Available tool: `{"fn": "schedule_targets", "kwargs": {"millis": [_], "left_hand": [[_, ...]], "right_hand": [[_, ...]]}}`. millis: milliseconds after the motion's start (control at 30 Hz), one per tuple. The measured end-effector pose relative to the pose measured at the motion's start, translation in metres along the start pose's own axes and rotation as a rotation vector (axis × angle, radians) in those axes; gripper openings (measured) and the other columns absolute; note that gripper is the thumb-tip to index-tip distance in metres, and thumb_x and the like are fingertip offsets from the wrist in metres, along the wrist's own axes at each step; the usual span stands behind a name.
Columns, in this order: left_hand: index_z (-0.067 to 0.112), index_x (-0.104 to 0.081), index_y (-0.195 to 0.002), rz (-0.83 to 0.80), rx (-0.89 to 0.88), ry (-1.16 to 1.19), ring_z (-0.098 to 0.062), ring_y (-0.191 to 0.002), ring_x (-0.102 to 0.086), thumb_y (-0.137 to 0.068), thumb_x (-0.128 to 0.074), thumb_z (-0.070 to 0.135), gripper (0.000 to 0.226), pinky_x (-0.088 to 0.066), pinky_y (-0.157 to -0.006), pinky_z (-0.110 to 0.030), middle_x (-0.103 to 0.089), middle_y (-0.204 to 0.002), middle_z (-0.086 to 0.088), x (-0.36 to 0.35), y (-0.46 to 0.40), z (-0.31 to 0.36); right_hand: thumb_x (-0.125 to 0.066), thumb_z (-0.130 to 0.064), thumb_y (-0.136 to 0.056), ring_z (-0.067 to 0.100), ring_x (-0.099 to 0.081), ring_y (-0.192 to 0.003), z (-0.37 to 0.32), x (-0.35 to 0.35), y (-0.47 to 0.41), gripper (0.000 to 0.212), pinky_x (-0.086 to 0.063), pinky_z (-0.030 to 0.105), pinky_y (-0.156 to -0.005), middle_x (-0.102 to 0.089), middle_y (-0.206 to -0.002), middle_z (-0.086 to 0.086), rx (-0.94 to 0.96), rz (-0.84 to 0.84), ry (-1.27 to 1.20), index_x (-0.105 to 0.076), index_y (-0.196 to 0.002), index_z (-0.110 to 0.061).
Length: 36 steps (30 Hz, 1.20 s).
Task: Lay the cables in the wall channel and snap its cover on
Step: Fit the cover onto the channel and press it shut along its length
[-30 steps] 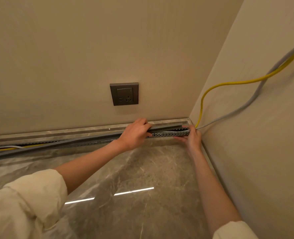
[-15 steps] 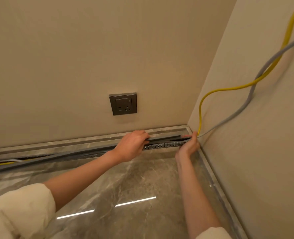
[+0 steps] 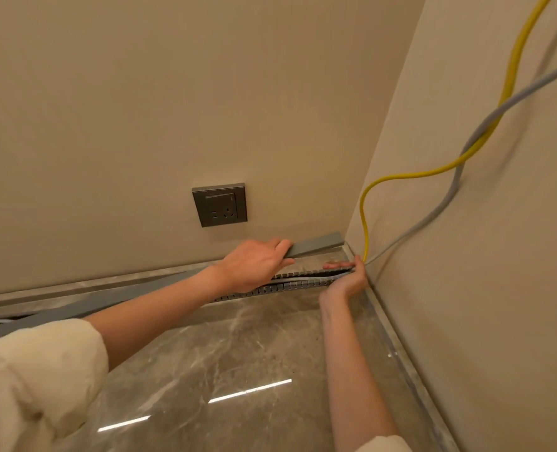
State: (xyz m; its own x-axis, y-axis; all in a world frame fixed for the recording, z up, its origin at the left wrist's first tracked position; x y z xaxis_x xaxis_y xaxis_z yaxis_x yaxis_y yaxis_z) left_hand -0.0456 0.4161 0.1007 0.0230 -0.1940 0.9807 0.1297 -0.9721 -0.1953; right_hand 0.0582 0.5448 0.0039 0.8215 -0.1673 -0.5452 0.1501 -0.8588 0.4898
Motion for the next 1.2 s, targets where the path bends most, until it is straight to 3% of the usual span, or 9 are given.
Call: {"fn": "schedule_targets", "kwargs": {"millis": [133,333,467,633,733,833,900,1033,1200], "left_hand": [[0.010,-0.041,-0.106,-0.111,-0.048,0.058,-0.023,-0.055,-0.043,-0.100,-0.024,0.039,0.034,-0.034,-0.050,-0.037,-0.059,-0.089,-0.014,-0.015,-0.003,0.005],[0.009,-0.040,-0.108,-0.113,-0.153,-0.053,-0.025,-0.050,-0.046,-0.101,-0.021,0.038,0.035,-0.035,-0.044,-0.035,-0.057,-0.083,-0.012,-0.007,-0.006,0.013],[0.010,-0.039,-0.103,-0.103,-0.182,-0.053,-0.020,-0.044,-0.039,-0.101,-0.023,0.036,0.031,-0.030,-0.041,-0.033,-0.053,-0.074,-0.009,0.003,-0.013,0.017],[0.008,-0.039,-0.105,-0.146,-0.140,-0.025,-0.029,-0.052,-0.047,-0.101,-0.022,0.036,0.033,-0.034,-0.045,-0.036,-0.057,-0.081,-0.014,-0.012,-0.013,0.013],[0.008,-0.039,-0.107,-0.174,-0.103,0.007,-0.028,-0.053,-0.042,-0.101,-0.022,0.036,0.033,-0.029,-0.048,-0.035,-0.059,-0.084,-0.016,-0.020,-0.010,0.007],[0.009,-0.040,-0.105,-0.193,-0.079,0.066,-0.019,-0.047,-0.032,-0.101,-0.022,0.037,0.033,-0.026,-0.050,-0.033,-0.059,-0.083,-0.016,-0.020,-0.011,0.000],[0.010,-0.039,-0.106,-0.199,-0.083,0.078,-0.018,-0.047,-0.034,-0.101,-0.021,0.039,0.034,-0.027,-0.050,-0.034,-0.059,-0.082,-0.016,-0.020,-0.011,-0.001],[0.009,-0.040,-0.107,-0.189,-0.121,0.063,-0.034,-0.059,-0.051,-0.101,-0.023,0.038,0.034,-0.037,-0.049,-0.039,-0.060,-0.084,-0.016,-0.021,-0.011,0.005],[0.008,-0.042,-0.103,-0.134,-0.168,0.014,-0.033,-0.056,-0.050,-0.101,-0.022,0.037,0.035,-0.032,-0.048,-0.036,-0.059,-0.081,-0.015,-0.016,-0.016,0.011]], "right_hand": [[-0.044,-0.021,-0.087,0.013,-0.037,-0.033,-0.003,-0.003,0.003,0.033,-0.035,0.023,-0.043,-0.036,-0.036,-0.006,-0.067,-0.013,-0.129,-0.033,-0.055,-0.019],[-0.046,-0.032,-0.080,0.018,-0.046,-0.055,0.001,-0.007,0.004,0.025,-0.040,0.026,-0.058,-0.045,-0.059,-0.001,-0.149,-0.041,-0.053,-0.039,-0.058,-0.022],[-0.043,-0.035,-0.081,0.021,-0.048,-0.058,0.001,-0.010,0.005,0.025,-0.042,0.028,-0.062,-0.050,-0.056,0.000,-0.156,-0.086,-0.050,-0.044,-0.060,-0.021],[-0.049,-0.037,-0.077,0.028,-0.060,-0.082,0.002,-0.013,0.010,0.023,-0.050,0.032,-0.069,-0.061,-0.083,0.008,-0.251,-0.135,-0.141,-0.057,-0.085,-0.017],[-0.052,-0.035,-0.074,0.024,-0.061,-0.068,0.002,-0.014,0.009,0.017,-0.050,0.028,-0.064,-0.060,-0.064,0.003,-0.265,-0.125,-0.173,-0.051,-0.069,-0.019],[-0.053,-0.032,-0.073,0.018,-0.058,-0.042,0.001,-0.014,0.008,0.022,-0.049,0.022,-0.049,-0.052,-0.044,-0.003,-0.260,-0.118,-0.213,-0.042,-0.059,-0.020],[-0.054,-0.034,-0.071,0.020,-0.060,-0.047,0.002,-0.014,0.007,0.020,-0.050,0.023,-0.052,-0.055,-0.051,-0.001,-0.269,-0.132,-0.201,-0.045,-0.059,-0.020],[-0.053,-0.037,-0.070,0.024,-0.066,-0.056,0.002,-0.019,0.011,0.021,-0.055,0.028,-0.055,-0.067,-0.058,0.004,-0.274,-0.188,-0.173,-0.061,-0.070,-0.018],[-0.051,-0.038,-0.073,0.026,-0.060,-0.071,0.001,-0.021,0.012,0.024,-0.053,0.027,-0.058,-0.063,-0.074,0.007,-0.268,-0.191,-0.150,-0.060,-0.077,-0.016]]}}
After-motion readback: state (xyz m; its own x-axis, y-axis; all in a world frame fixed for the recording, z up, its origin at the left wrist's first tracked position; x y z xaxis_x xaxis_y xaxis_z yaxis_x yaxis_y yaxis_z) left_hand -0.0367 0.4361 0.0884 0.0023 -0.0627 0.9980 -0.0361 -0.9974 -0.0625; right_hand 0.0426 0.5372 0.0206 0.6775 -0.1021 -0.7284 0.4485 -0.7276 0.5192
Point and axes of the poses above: each hand's wrist, its own y-axis away from the middle knuckle, its own x-axis out of the back of the hand, z = x × y, the point moved 6 cm from there along -y, towards the middle knuckle
